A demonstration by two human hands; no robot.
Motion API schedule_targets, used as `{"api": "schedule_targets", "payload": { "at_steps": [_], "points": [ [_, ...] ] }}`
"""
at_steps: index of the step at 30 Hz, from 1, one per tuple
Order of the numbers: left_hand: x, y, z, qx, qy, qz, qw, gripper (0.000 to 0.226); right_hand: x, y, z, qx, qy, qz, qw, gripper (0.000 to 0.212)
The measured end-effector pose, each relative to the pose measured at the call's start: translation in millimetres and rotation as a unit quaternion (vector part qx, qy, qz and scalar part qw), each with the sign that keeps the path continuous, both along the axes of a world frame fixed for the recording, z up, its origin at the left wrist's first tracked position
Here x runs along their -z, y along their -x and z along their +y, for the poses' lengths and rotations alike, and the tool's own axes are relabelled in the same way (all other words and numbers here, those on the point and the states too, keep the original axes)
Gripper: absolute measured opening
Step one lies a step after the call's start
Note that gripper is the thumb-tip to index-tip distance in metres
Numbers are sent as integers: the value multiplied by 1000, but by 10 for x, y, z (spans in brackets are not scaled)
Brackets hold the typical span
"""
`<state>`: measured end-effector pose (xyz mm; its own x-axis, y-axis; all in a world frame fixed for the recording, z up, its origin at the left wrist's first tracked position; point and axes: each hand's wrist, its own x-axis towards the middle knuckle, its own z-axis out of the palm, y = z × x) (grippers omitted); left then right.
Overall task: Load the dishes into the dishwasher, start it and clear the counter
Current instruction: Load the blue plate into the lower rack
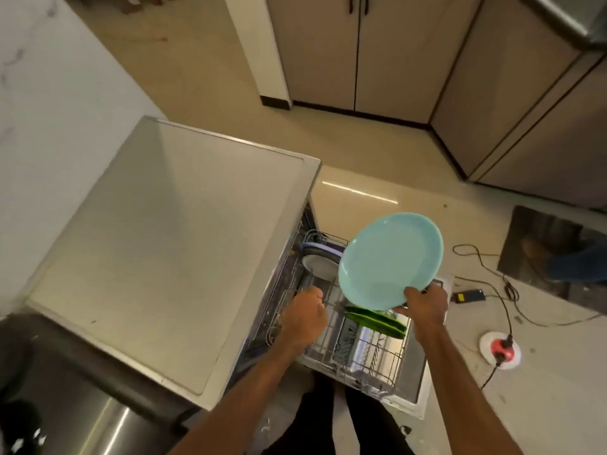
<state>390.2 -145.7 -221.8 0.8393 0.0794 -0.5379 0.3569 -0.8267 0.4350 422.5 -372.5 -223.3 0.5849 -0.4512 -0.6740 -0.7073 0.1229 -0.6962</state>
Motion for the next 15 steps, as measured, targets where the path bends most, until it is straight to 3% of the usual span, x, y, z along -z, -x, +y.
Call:
{"api": "schedule_targets", "payload": {
  "at_steps": [3, 7, 10, 15],
  "points": [
    [561, -152, -92, 21, -39, 11, 999, 27, 478, -70, 8, 0, 58, 26, 998, 30],
    [1413, -472, -191, 72, -83, 34, 993, 58, 955, -269, 30, -33, 170, 22, 985, 35],
    [2020, -796, -242, 127, -141, -38, 981, 81, 1274, -500, 43, -41, 215, -10, 976, 27],
    [2733, -1590, -291, 218, -190, -63, 955, 75, 1843, -1021, 94, -77, 284, -74, 953, 30]
  ]
}}
